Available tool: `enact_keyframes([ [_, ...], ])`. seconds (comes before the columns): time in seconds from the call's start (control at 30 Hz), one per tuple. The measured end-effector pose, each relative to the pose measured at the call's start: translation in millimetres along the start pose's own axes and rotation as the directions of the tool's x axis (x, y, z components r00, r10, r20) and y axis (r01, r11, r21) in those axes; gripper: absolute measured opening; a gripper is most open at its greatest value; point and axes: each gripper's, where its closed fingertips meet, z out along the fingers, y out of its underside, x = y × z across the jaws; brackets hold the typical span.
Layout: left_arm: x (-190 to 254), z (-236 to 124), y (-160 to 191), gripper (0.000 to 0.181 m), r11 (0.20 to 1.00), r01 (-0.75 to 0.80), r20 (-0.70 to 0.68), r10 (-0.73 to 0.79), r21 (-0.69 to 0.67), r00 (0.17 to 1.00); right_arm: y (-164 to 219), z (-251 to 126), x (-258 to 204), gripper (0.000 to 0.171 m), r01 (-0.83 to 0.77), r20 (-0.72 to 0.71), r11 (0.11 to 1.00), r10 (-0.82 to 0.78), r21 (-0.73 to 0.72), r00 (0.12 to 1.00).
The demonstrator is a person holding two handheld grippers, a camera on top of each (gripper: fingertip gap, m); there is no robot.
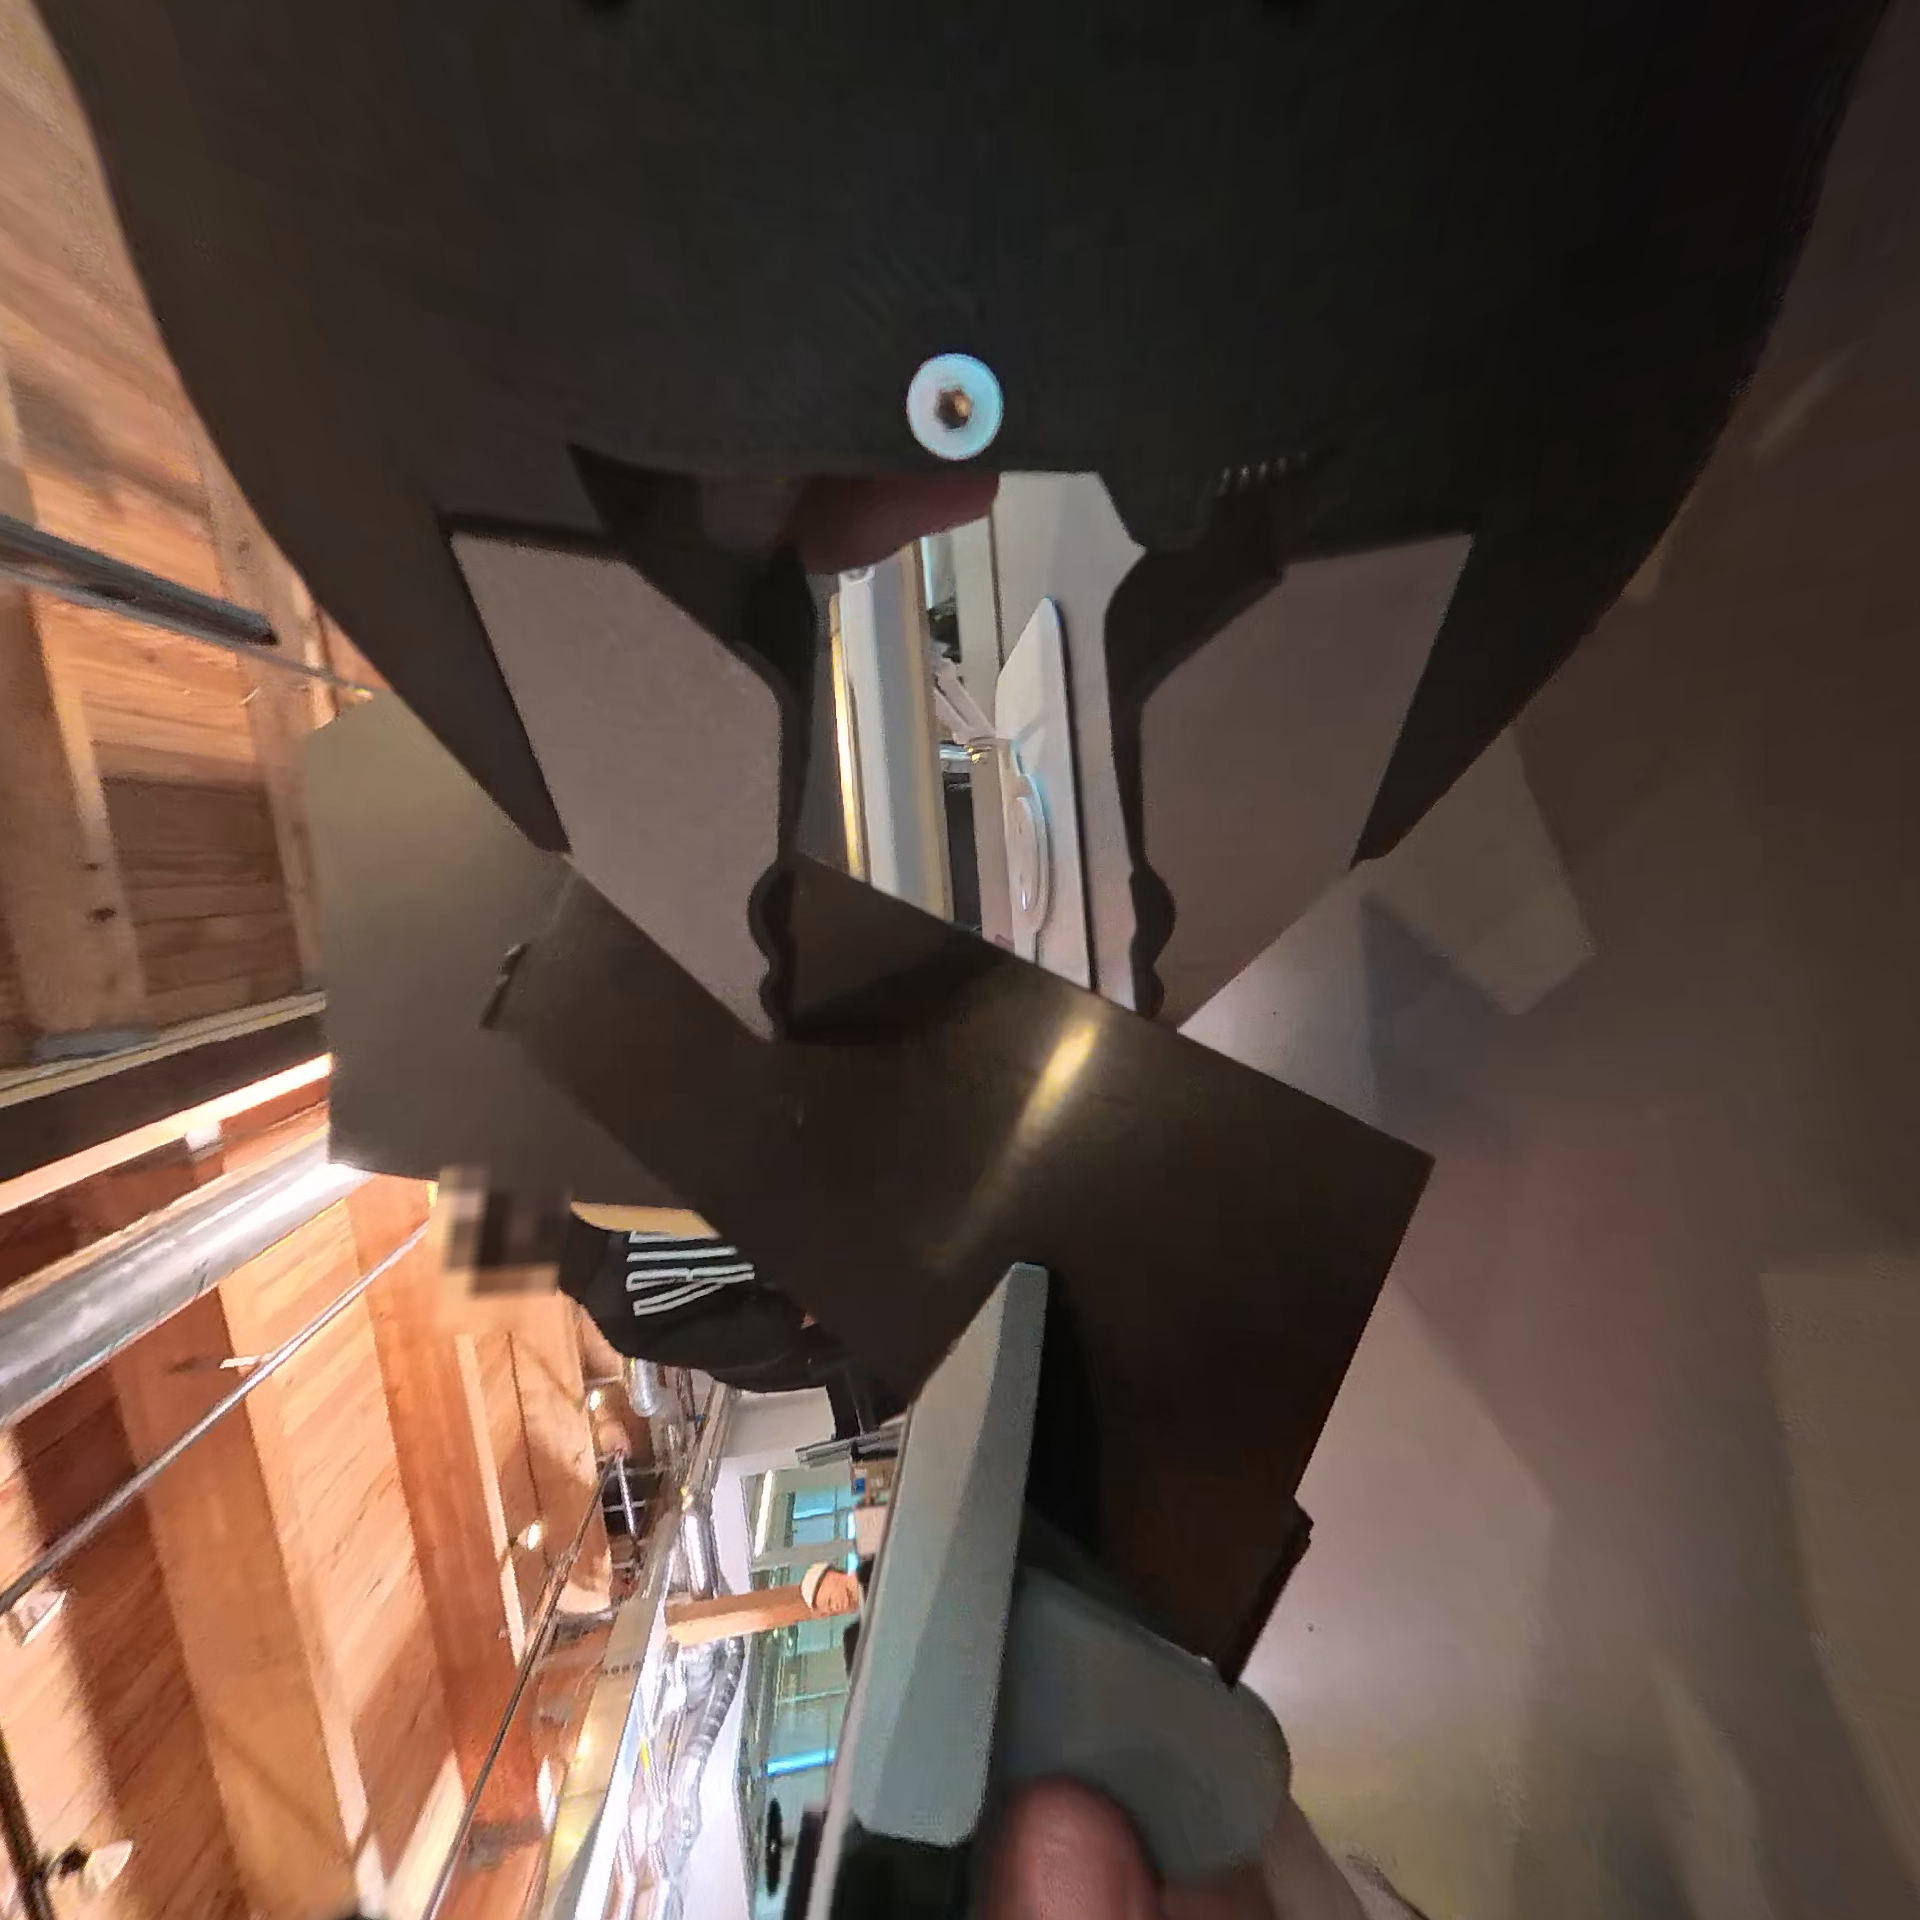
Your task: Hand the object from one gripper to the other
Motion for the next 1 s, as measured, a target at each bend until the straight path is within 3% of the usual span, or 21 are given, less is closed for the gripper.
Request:
enact_keyframes([
  [0.03, -6.7, -0.6, 0.4, 0.005, 0.999, -0.046, 0.072, 0.047, -0.018, 0.996, 2.8, 1.2, -0.3, 0.068, -0.022, 0.007, 1.0, 0.022, -0.015, 1.0],
  [0.1, -30.5, -6.7, 7.7, 0.0, 0.974, -0.186, 0.264, 0.215, -0.131, 0.94, 3.4, 1.0, -1.8, 0.065, -0.086, 0.031, 0.996, 0.087, -0.01, 0.996],
  [0.2, -47.2, -15.1, 12.9, 0.0, 0.905, -0.326, 0.385, 0.413, -0.272, 0.825, 5.8, -0.2, 6.5, 0.063, -0.123, 0.004, 0.992, 0.123, -0.014, 0.992],
  [0.27, -57.7, -19.1, 17.9, 0.0, 0.799, -0.42, 0.426, 0.59, -0.43, 0.686, 4.1, -0.5, 9.9, 0.063, -0.139, -0.009, 0.99, 0.139, -0.002, 0.99],
  [0.37, -54.7, -10.8, 24.4, 0.0, 0.626, -0.519, 0.358, 0.77, -0.582, 0.528, 2.0, 1.9, 9.8, 0.059, -0.113, -0.028, 0.994, 0.112, -0.012, 0.993],
  [0.5, -32.2, 6.9, 12.2, 0.0, 0.528, -0.636, 0.328, 0.849, -0.563, 0.414, 7.1, 8.3, -1.6, 0.046, -0.058, 0.001, 0.996, 0.058, -0.067, 0.998],
  [0.67, -27.2, 8.5, -0.3, 0.0, 0.436, -0.682, 0.349, 0.897, -0.588, 0.272, -11.4, 1.5, -0.2, 0.04, -0.145, 0.036, 0.989, 0.144, 0.032, 0.989],
  [0.77, -29.6, 6.3, -3.2, 0.0, 0.455, -0.681, 0.382, 0.884, -0.574, 0.269, -21.6, -4.3, 0.3, 0.046, -0.236, 0.087, 0.968, 0.228, 0.092, 0.97],
  [0.87, -12.7, 8.2, -13.6, 0.001, 0.462, -0.74, 0.402, 0.872, -0.489, 0.279, -16.7, -1.6, -7.8, 0.046, -0.243, 0.118, 0.968, 0.234, 0.06, 0.965],
  [0.93, 11.0, 17.1, -10.2, 0.001, 0.426, -0.806, 0.336, 0.893, -0.411, 0.3, -1.5, 5.3, -3.6, 0.033, -0.181, 0.048, 0.983, 0.182, -0.019, 0.982],
  [1.0, 16.4, 19.4, -10.8, 0.001, 0.408, -0.816, 0.335, 0.899, -0.409, 0.282, 6.3, 7.1, -3.5, 0.009, -0.143, 0.038, 0.988, 0.146, -0.059, 0.989],
])
